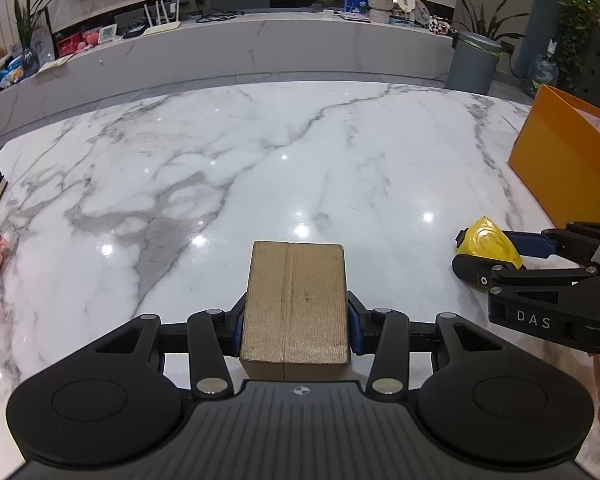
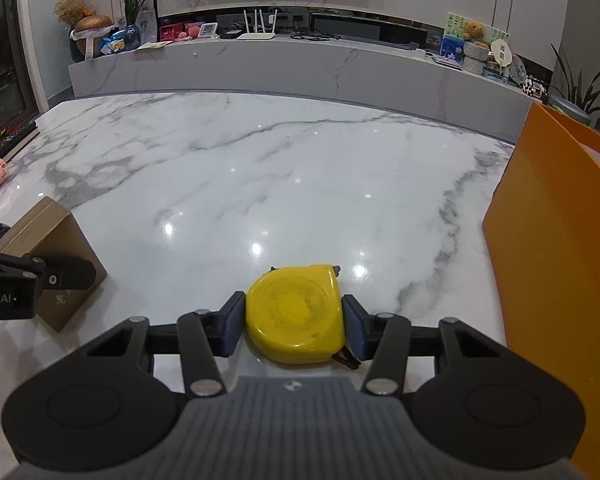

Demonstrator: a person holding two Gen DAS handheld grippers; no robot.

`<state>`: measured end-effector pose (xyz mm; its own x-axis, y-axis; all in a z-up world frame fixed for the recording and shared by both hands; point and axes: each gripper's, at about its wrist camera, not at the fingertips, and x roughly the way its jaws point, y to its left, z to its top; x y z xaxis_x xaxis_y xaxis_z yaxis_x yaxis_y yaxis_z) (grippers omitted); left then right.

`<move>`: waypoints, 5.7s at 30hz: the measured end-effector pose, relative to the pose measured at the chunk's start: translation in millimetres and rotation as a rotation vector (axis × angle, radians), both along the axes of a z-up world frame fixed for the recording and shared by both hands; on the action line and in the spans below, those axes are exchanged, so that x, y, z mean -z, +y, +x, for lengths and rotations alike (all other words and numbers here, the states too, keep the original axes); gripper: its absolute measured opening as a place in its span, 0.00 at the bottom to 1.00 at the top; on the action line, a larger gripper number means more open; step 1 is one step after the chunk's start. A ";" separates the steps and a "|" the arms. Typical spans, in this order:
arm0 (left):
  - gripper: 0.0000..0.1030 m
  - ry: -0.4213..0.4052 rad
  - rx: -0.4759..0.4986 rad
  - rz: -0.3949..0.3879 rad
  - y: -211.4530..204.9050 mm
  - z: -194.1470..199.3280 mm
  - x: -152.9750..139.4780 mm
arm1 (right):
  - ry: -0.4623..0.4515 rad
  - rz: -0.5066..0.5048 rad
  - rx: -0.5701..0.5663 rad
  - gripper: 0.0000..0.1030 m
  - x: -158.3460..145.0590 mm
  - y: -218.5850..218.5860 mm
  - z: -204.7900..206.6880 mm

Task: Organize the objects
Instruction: 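Lift the brown box and yellow tape measure and carry both over the orange-rimmed box, then lower the brown box and tape measure into the box and open both grippers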

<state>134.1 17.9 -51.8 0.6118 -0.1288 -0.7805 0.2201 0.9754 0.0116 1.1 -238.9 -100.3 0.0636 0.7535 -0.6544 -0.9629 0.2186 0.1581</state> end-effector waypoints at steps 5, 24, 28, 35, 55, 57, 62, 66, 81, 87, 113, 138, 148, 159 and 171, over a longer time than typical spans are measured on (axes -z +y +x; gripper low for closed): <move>0.50 -0.004 0.023 0.004 -6.1 -8.2 -5.0 | -0.036 0.002 -0.014 0.51 -5.4 -4.8 -3.8; 0.50 -0.099 -0.011 -0.040 -17.4 -54.2 -66.0 | -0.091 0.119 -0.081 0.51 -81.1 -56.6 -7.4; 0.50 -0.119 0.002 -0.033 -33.9 -54.4 -79.2 | -0.112 0.154 -0.092 0.51 -96.7 -64.3 -0.3; 0.50 -0.143 0.039 -0.028 -72.2 -65.5 -112.1 | -0.080 0.183 -0.035 0.51 -133.0 -94.1 36.9; 0.50 -0.326 0.406 -0.229 -225.3 -88.1 -198.6 | -0.216 0.250 0.171 0.51 -217.0 -250.0 142.9; 0.50 -0.326 0.415 -0.239 -234.2 -81.7 -195.1 | -0.227 0.247 0.196 0.51 -218.7 -259.3 152.4; 0.50 -0.290 0.431 -0.245 -252.7 -63.3 -174.2 | -0.220 0.236 0.234 0.51 -215.4 -267.0 174.2; 0.50 -0.235 0.421 -0.242 -269.1 -42.5 -150.9 | -0.204 0.206 0.266 0.51 -200.7 -254.7 186.6; 0.50 -0.044 0.348 -0.199 -284.7 27.5 -77.9 | 0.015 0.050 0.340 0.51 -114.7 -183.9 254.9; 0.50 -0.012 0.323 -0.139 -295.2 44.6 -65.5 | 0.060 -0.010 0.350 0.51 -88.2 -153.5 276.5; 0.50 0.047 0.322 0.103 -320.7 81.9 -45.5 | 0.055 -0.114 0.375 0.51 -42.7 -97.6 307.9; 0.64 0.012 0.440 0.377 -353.4 84.0 -20.0 | -0.085 -0.174 0.290 0.51 -25.7 -64.5 304.2; 0.81 0.040 0.446 0.404 -357.6 82.4 -17.9 | -0.042 -0.127 0.268 0.67 -28.7 -62.2 307.3; 0.82 0.014 0.542 0.275 -367.4 61.7 -37.6 | 0.024 -0.018 0.379 0.68 -51.1 -100.6 316.2; 0.82 0.069 0.549 0.192 -362.5 50.8 -52.3 | 0.101 0.044 0.422 0.69 -66.0 -133.2 313.3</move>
<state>184.9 -344.6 0.5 0.4429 -0.2647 -0.8566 0.6990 0.7003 0.1450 314.4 -372.1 -34.3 0.3091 0.7023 -0.6413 -0.7696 0.5808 0.2651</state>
